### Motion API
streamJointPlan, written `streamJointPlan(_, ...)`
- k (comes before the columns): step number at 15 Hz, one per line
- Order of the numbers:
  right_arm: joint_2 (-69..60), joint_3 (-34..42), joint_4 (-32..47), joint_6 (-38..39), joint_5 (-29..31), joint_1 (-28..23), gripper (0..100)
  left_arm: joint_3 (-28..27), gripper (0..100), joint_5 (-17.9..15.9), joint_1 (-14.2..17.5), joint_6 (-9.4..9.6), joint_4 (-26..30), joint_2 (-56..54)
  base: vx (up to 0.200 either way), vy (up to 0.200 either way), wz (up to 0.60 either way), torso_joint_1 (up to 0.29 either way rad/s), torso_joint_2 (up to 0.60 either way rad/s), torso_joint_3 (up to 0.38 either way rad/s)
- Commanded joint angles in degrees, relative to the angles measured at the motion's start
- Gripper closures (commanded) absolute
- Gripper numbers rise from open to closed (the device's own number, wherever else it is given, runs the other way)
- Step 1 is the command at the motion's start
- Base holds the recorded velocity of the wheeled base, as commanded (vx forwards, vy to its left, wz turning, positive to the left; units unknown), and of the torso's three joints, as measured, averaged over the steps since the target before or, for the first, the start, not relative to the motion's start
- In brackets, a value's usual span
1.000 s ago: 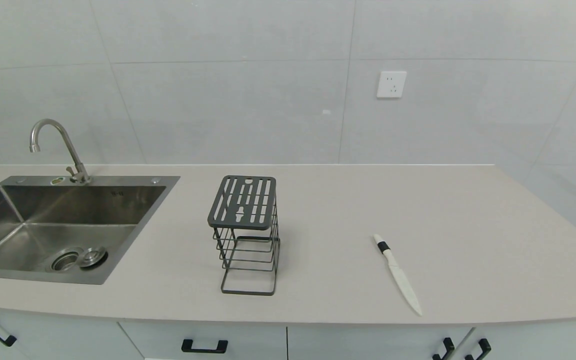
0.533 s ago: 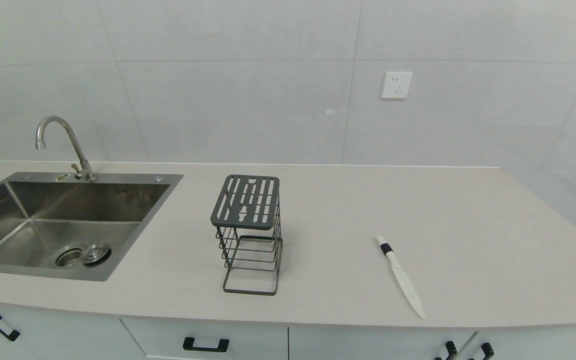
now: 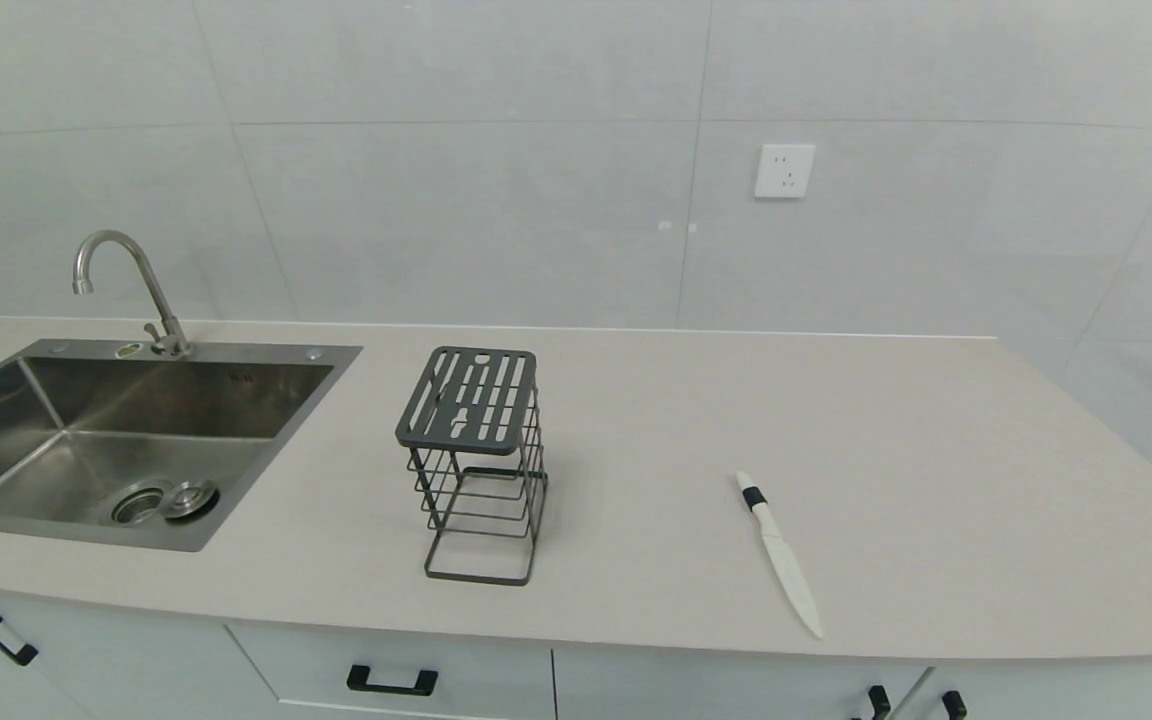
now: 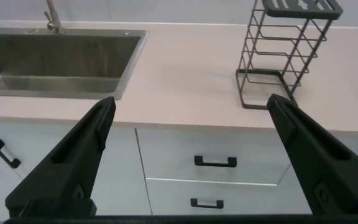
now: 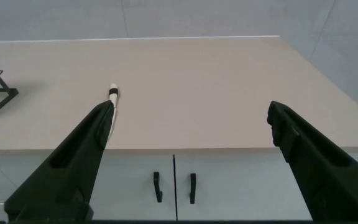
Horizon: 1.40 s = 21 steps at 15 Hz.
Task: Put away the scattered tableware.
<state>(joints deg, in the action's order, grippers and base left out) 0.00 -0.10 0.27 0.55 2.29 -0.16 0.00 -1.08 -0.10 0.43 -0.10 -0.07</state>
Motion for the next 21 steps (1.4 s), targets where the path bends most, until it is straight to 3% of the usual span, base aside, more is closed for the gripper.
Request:
streamJointPlan(1,0.1,0.0,0.0,0.0,0.0,0.0,0,0.0,0,0.0,0.0,0.01,0.0,0.1,0.000,0.000,0.00,0.000,0.00,0.000)
streamJointPlan(13,0.0,0.0,0.0,0.0,0.0,0.0,0,0.0,0,0.0,0.0,0.01,0.0,0.1,0.000,0.000,0.00,0.062,-0.09,-0.025)
streamJointPlan(21,0.1,0.0,0.0,0.0,0.0,0.0,0,0.0,0,0.0,0.0,0.19,0.0,0.1,0.000,0.000,0.00,0.283,-0.04,0.235)
